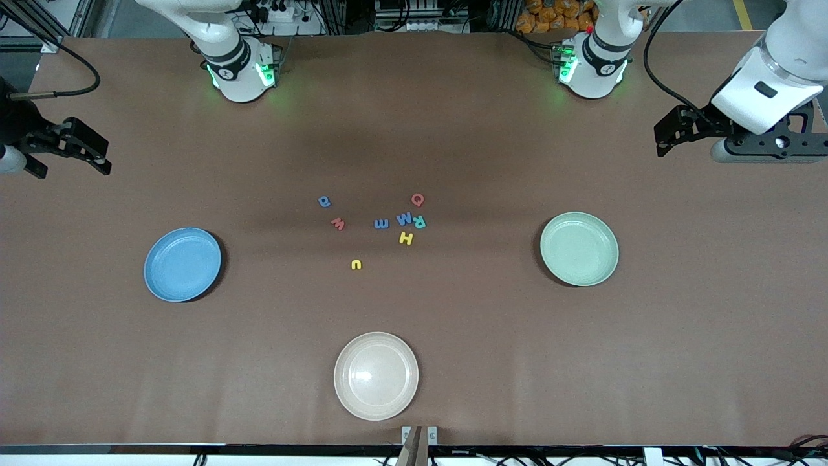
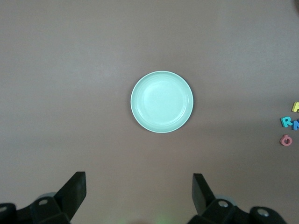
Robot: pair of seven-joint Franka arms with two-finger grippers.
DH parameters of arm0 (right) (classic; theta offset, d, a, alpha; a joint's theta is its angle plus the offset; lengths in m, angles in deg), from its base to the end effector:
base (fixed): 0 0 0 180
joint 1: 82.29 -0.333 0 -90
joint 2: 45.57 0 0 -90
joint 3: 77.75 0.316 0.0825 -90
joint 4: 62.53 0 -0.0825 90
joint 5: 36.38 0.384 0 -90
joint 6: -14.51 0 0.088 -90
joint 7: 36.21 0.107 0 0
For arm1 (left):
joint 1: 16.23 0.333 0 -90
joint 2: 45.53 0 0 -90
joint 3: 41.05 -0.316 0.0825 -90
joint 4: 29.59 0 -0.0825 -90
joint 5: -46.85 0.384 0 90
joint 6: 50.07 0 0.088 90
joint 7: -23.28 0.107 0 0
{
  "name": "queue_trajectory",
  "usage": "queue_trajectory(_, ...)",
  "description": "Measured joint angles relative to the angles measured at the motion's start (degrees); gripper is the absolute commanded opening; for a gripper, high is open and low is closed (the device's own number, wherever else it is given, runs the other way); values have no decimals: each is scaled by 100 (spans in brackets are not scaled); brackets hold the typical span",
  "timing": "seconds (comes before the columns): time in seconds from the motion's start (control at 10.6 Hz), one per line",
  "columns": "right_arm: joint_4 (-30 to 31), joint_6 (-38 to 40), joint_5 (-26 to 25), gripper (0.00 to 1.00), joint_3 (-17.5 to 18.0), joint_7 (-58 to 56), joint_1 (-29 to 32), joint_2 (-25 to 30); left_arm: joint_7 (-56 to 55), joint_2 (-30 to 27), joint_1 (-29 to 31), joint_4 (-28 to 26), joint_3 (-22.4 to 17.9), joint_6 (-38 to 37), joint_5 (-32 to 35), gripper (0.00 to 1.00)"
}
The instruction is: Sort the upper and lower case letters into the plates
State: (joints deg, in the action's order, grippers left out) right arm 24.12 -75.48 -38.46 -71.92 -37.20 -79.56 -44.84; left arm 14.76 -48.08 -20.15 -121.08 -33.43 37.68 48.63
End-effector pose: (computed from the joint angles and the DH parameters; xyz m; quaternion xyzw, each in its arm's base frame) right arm 0.5504 0.0263 0.6592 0.9986 0.0350 0.0358 0.0181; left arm 0.5261 -0.1057 0.6330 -0.9994 0.0258 0.0072 0.0200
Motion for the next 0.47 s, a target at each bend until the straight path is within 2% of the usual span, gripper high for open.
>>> queue_trajectory(0.28,0,7,0,100,-2,3,0,-7,3,252,-56,-26,34,14,-2,100)
queue_trajectory(0.47,-2,7,0,100,-4,4,0,-33,3,727,-199,-16,167,223,-3,100)
